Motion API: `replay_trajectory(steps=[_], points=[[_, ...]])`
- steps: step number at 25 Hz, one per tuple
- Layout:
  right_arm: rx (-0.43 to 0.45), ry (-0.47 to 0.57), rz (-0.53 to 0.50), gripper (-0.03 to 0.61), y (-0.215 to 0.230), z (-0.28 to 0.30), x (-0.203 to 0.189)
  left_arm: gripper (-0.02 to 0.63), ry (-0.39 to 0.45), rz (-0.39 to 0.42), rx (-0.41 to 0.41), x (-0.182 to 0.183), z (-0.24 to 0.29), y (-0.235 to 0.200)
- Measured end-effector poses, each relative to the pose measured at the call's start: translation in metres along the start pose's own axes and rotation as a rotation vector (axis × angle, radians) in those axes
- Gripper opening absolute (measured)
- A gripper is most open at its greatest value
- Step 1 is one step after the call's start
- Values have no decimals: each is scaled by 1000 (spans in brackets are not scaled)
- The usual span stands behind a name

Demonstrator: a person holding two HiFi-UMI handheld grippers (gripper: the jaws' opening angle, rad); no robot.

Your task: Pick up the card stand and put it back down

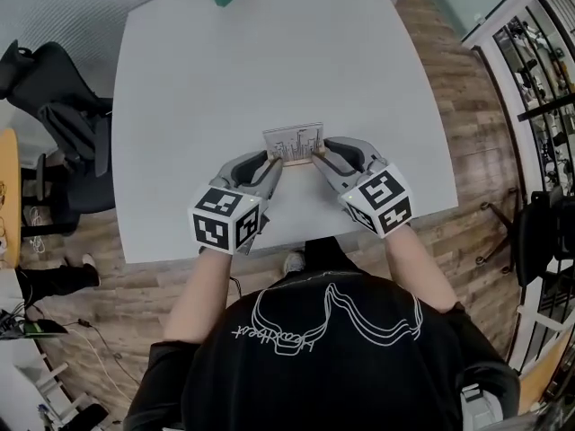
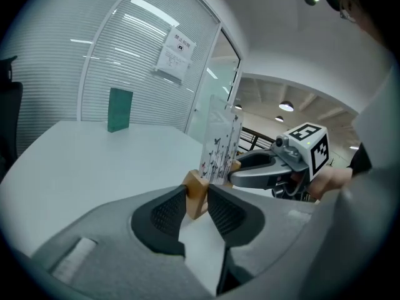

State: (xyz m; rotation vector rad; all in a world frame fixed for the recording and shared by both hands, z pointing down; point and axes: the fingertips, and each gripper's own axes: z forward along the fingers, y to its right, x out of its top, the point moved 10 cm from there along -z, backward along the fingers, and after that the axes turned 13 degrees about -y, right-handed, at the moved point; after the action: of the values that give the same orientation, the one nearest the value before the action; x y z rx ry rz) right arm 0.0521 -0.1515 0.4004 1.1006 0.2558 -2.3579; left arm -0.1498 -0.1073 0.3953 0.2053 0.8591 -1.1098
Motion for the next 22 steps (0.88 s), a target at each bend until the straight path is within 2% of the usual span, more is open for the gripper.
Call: replay_trajectory(steps=[8,22], points=[[-24,35,7,121,-47,-43,15,114,44,29,0,-8,-56,28],[-89,68,8,121,-122,-102,-3,114,77,97,-52,-41,-117,76]])
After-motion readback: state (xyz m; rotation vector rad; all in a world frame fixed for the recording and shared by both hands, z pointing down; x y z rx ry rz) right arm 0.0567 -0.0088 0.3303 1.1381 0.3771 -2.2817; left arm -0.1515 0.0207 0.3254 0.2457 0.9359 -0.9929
